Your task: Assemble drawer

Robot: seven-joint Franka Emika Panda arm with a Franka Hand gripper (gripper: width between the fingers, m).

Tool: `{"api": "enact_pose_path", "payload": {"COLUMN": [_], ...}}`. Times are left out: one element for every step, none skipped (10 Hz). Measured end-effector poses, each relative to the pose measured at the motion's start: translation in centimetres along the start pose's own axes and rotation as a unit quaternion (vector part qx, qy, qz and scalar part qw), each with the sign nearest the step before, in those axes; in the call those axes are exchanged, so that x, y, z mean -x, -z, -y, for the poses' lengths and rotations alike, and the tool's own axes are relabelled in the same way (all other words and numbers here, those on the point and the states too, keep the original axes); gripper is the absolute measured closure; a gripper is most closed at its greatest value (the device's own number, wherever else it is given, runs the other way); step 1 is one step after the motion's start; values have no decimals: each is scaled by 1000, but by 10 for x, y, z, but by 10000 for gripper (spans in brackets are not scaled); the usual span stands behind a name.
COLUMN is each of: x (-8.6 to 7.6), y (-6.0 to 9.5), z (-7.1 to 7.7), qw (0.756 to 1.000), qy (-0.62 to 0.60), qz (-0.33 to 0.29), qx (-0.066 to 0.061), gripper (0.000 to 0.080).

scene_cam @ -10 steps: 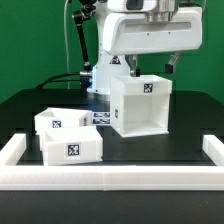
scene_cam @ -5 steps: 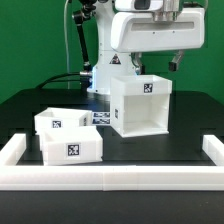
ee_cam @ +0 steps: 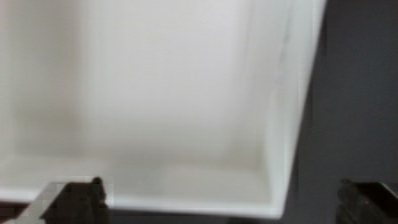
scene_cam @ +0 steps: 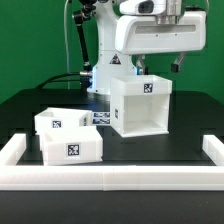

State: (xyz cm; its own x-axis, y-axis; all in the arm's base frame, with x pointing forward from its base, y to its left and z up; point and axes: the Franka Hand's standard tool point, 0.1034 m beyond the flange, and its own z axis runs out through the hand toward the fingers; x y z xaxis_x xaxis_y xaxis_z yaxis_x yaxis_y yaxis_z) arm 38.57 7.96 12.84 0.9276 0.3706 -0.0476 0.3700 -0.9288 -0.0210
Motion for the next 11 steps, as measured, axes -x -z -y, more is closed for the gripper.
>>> {"api": "enact_pose_path", "payload": {"x": [4, 9, 13, 14, 15, 16, 16, 15, 15, 15, 15], "y": [-5, -11, -18, -24, -28, -29, -29, -28, -28, -28, -29], "z": [4, 8, 11, 11, 11, 11, 11, 10, 10, 10, 10], "qw": [1000, 1000, 1000, 1000, 1000, 1000, 1000, 1000, 1000, 1000, 1000], "qy": [5, 9, 10, 9, 7, 7, 5, 5, 5, 5, 5], "qz": [-4, -8, -13, -14, -13, -11, -11, -12, -12, -12, -12], "qx": [2, 3, 5, 3, 1, 0, -1, -2, -2, -2, -2], "gripper": [150, 150, 150, 150, 150, 150, 247, 395, 395, 584, 584]}}
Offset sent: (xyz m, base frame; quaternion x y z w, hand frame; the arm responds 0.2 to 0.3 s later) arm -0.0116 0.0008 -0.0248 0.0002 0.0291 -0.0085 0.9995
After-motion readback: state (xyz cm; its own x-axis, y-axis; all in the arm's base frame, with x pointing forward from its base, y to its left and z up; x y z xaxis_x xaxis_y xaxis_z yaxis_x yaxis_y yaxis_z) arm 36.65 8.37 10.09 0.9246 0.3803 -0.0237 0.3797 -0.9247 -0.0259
